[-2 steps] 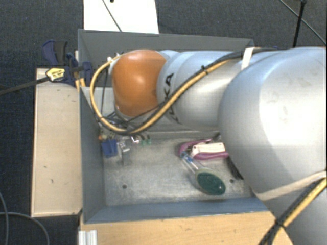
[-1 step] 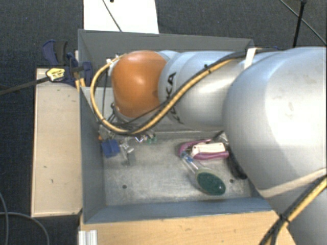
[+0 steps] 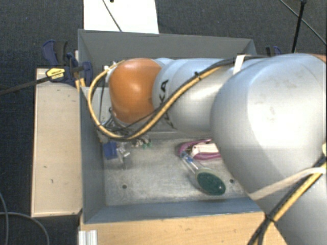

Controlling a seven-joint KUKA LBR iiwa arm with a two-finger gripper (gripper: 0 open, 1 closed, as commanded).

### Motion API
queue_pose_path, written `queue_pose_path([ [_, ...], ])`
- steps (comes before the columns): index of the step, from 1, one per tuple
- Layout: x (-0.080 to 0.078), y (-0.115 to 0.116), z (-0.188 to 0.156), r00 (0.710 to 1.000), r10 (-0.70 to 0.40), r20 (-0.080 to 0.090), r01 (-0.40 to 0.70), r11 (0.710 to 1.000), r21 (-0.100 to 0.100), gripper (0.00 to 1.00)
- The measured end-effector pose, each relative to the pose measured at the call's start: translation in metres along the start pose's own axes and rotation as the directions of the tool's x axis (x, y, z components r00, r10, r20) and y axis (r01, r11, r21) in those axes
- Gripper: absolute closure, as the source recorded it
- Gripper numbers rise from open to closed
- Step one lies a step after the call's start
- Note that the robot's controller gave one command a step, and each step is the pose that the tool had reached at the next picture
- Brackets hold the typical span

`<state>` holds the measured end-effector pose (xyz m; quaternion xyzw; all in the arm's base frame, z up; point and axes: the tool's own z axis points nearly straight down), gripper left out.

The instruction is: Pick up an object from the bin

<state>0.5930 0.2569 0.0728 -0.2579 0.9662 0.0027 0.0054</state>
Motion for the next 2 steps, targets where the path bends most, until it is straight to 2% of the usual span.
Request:
queue_pose_path([
  [1, -0.0014, 0.0004, -0.0014, 1.0, 0.003, -0.005, -0.003, 1.0, 0.001, 0.0],
  [2, -0.0019, -0.0002, -0.0023, 1.0, 0.005, -0.004, -0.005, 1.0, 0.001, 1.0],
])
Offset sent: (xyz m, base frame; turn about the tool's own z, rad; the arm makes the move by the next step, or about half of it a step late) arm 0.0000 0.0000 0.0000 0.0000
